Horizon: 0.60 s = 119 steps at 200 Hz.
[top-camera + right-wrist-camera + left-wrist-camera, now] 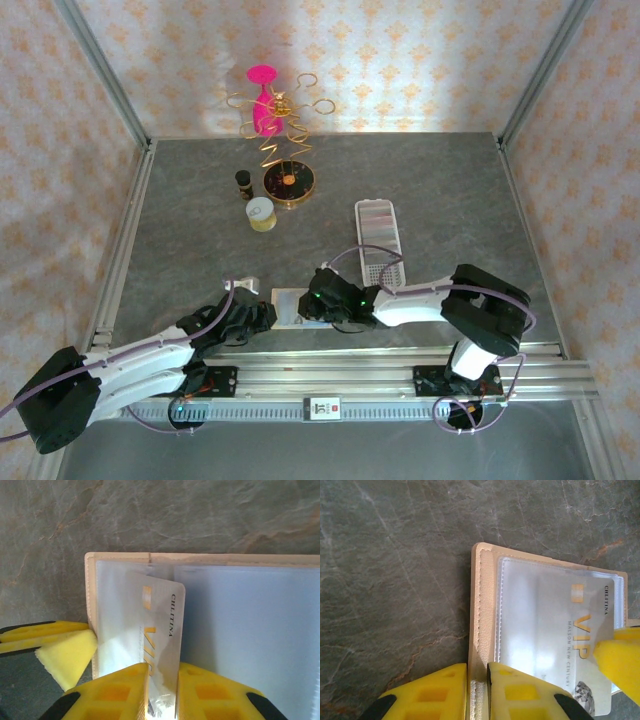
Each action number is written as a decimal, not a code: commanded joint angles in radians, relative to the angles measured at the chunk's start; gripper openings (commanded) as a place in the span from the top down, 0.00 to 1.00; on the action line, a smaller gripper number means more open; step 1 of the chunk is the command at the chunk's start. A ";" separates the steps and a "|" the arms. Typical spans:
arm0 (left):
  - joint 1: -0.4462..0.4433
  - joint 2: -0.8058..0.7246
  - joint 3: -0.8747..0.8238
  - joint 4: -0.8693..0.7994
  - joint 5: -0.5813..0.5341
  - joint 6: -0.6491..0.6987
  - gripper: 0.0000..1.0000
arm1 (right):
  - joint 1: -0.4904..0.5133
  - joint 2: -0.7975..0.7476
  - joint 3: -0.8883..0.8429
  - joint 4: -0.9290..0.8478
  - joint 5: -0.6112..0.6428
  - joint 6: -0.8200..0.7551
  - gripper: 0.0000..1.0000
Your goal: Put the credit cards into the card holder
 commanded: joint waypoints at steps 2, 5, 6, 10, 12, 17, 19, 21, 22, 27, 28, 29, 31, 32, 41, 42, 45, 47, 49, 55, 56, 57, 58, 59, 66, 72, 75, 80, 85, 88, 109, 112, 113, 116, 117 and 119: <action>-0.007 -0.002 -0.020 0.006 0.025 -0.011 0.83 | 0.012 0.022 0.039 -0.017 0.005 -0.023 0.79; -0.005 -0.001 -0.021 0.005 0.024 -0.011 0.83 | 0.012 0.024 0.042 -0.021 0.007 -0.025 0.78; -0.005 -0.002 -0.020 0.005 0.024 -0.012 0.83 | 0.012 0.024 0.042 -0.024 0.008 -0.026 0.78; -0.007 -0.002 -0.021 0.005 0.024 -0.011 0.83 | 0.013 0.024 0.044 -0.032 0.015 -0.028 0.77; -0.006 -0.002 -0.021 0.005 0.024 -0.011 0.83 | 0.012 0.023 0.045 -0.038 0.019 -0.029 0.77; -0.007 -0.003 -0.021 0.005 0.024 -0.010 0.83 | 0.012 0.019 0.046 -0.052 0.030 -0.031 0.76; -0.007 -0.003 -0.021 0.004 0.024 -0.010 0.83 | 0.012 0.017 0.046 -0.057 0.035 -0.031 0.75; -0.006 -0.004 -0.021 0.003 0.024 -0.010 0.83 | 0.011 0.015 0.046 -0.063 0.039 -0.032 0.75; -0.006 -0.003 -0.021 0.003 0.024 -0.009 0.83 | 0.012 0.014 0.045 -0.065 0.040 -0.033 0.74; -0.007 -0.003 -0.021 0.002 0.022 -0.009 0.83 | 0.012 0.007 0.043 -0.076 0.048 -0.034 0.73; -0.007 -0.003 -0.021 0.002 0.022 -0.008 0.83 | 0.012 0.006 0.043 -0.078 0.051 -0.034 0.73; -0.007 -0.003 -0.021 0.001 0.022 -0.009 0.83 | 0.012 0.006 0.043 -0.079 0.053 -0.035 0.72; -0.007 -0.003 -0.021 0.001 0.022 -0.008 0.83 | 0.012 0.002 0.042 -0.084 0.057 -0.035 0.72; -0.006 -0.003 -0.021 0.001 0.022 -0.009 0.83 | 0.012 0.001 0.042 -0.086 0.058 -0.035 0.71; -0.006 -0.003 -0.022 0.000 0.022 -0.009 0.83 | 0.011 -0.011 0.040 -0.105 0.071 -0.036 0.70; -0.006 -0.003 -0.022 0.001 0.022 -0.009 0.83 | 0.011 -0.013 0.040 -0.107 0.072 -0.036 0.70; -0.005 -0.004 -0.022 0.002 0.022 -0.009 0.83 | 0.011 -0.016 0.038 -0.112 0.074 -0.036 0.70; -0.006 -0.004 -0.022 0.003 0.022 -0.009 0.83 | 0.011 -0.018 0.037 -0.115 0.076 -0.036 0.70; -0.007 -0.004 -0.023 0.004 0.022 -0.010 0.83 | 0.011 -0.018 0.036 -0.118 0.078 -0.036 0.70; -0.007 -0.004 -0.024 0.006 0.024 -0.011 0.83 | 0.011 -0.025 0.036 -0.125 0.081 -0.036 0.70; -0.006 -0.004 -0.023 0.006 0.024 -0.010 0.83 | 0.012 -0.025 0.036 -0.125 0.081 -0.036 0.70; -0.006 -0.004 -0.023 0.005 0.024 -0.010 0.83 | 0.012 -0.026 0.035 -0.125 0.082 -0.036 0.70; -0.006 -0.004 -0.023 0.006 0.024 -0.010 0.83 | 0.012 -0.027 0.034 -0.125 0.082 -0.036 0.70; -0.006 -0.004 -0.023 0.006 0.024 -0.011 0.83 | 0.012 -0.027 0.034 -0.125 0.082 -0.036 0.70; -0.006 -0.003 -0.024 0.008 0.025 -0.010 0.83 | 0.013 -0.028 0.030 -0.124 0.079 -0.034 0.72; -0.006 -0.004 -0.024 0.012 0.025 -0.011 0.83 | 0.013 -0.024 0.027 -0.117 0.071 -0.033 0.73; -0.006 -0.004 -0.024 0.013 0.025 -0.011 0.83 | 0.013 -0.023 0.027 -0.113 0.067 -0.032 0.74; -0.006 -0.004 -0.024 0.015 0.027 -0.009 0.83 | 0.012 -0.016 0.029 -0.108 0.057 -0.032 0.75; -0.005 -0.003 -0.024 0.017 0.028 -0.007 0.83 | 0.012 -0.011 0.031 -0.104 0.050 -0.030 0.76; -0.006 -0.005 -0.024 0.018 0.030 -0.006 0.83 | 0.014 -0.007 0.033 -0.102 0.047 -0.030 0.76; -0.006 -0.007 -0.024 0.024 0.039 -0.002 0.84 | 0.022 0.012 0.048 -0.083 0.033 -0.028 0.80; -0.006 -0.006 -0.026 0.025 0.040 -0.001 0.84 | 0.023 0.013 0.051 -0.080 0.031 -0.028 0.80; -0.006 -0.007 -0.026 0.026 0.040 -0.001 0.84 | 0.023 0.014 0.051 -0.080 0.031 -0.028 0.80; -0.007 -0.008 -0.026 0.026 0.040 -0.001 0.84 | 0.025 0.016 0.055 -0.077 0.029 -0.028 0.81; -0.006 -0.008 -0.025 0.026 0.040 -0.001 0.84 | 0.026 0.016 0.056 -0.076 0.029 -0.028 0.81; -0.007 -0.008 -0.026 0.026 0.041 -0.001 0.84 | 0.025 0.018 0.058 -0.075 0.028 -0.028 0.81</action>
